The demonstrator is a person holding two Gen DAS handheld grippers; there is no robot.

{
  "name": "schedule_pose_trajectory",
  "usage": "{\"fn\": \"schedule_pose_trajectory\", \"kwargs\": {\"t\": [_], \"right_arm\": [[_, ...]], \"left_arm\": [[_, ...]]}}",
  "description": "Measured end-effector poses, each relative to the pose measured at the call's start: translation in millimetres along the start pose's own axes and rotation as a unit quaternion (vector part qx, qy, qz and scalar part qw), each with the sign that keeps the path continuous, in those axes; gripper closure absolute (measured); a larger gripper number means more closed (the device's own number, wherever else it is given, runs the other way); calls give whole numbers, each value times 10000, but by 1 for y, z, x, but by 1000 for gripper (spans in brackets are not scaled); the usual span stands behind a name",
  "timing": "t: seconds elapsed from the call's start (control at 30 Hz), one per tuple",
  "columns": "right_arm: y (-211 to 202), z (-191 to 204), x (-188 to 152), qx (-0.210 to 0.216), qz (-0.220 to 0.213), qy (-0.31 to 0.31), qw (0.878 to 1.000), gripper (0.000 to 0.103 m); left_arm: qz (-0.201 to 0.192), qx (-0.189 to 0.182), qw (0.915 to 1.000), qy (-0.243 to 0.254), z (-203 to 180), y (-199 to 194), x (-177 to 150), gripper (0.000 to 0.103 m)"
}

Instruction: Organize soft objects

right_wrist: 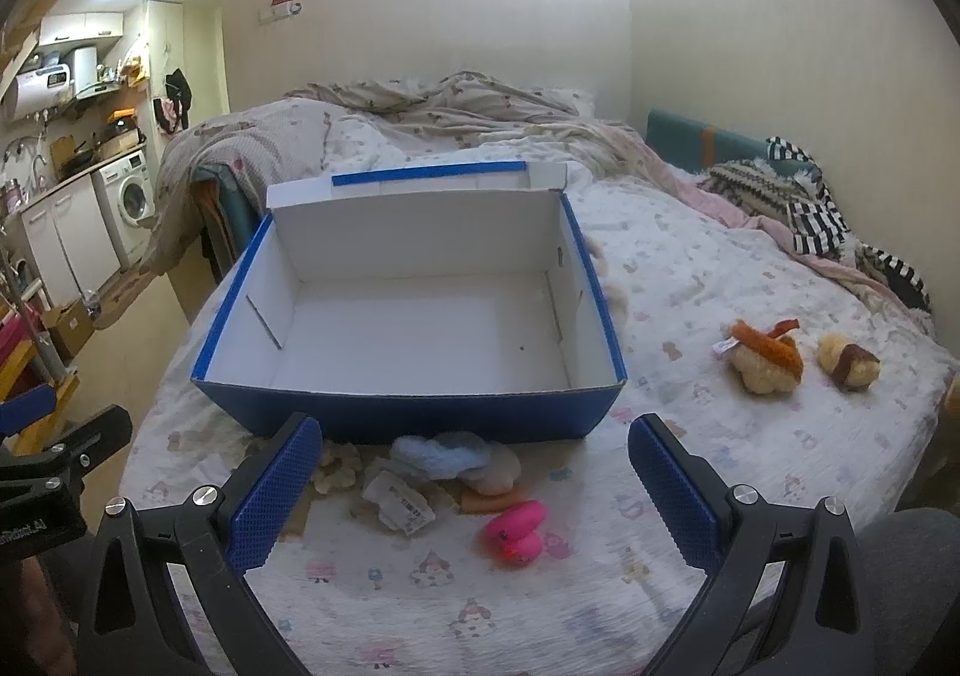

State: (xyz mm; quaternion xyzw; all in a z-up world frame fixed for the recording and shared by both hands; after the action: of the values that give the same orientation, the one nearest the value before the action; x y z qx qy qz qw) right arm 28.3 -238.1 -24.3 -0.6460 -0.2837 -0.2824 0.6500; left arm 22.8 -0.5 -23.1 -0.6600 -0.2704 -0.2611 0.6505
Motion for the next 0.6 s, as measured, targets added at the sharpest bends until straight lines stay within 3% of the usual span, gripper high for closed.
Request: {"fn": "schedule_pose_trajectory", "kwargs": {"t": [0.6], "right_arm": [[1,-2,2,-26,11,49,10000,0]], "left_arm": [[8,59,10000,-15,1,-2,2,1]]}}
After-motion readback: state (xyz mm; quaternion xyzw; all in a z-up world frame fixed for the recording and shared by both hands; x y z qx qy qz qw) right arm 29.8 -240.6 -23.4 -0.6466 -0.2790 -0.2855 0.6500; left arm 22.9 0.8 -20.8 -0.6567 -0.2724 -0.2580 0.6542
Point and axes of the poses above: each gripper's, at about its wrist camera, not at the fingertips, and y roughly the way its jaws point, z to its left, x to its top, the point moved 3 cm from there along y, roughly the way its jaws point, and after that the axes turned 7 degrees about z, right-handed, at the moved point
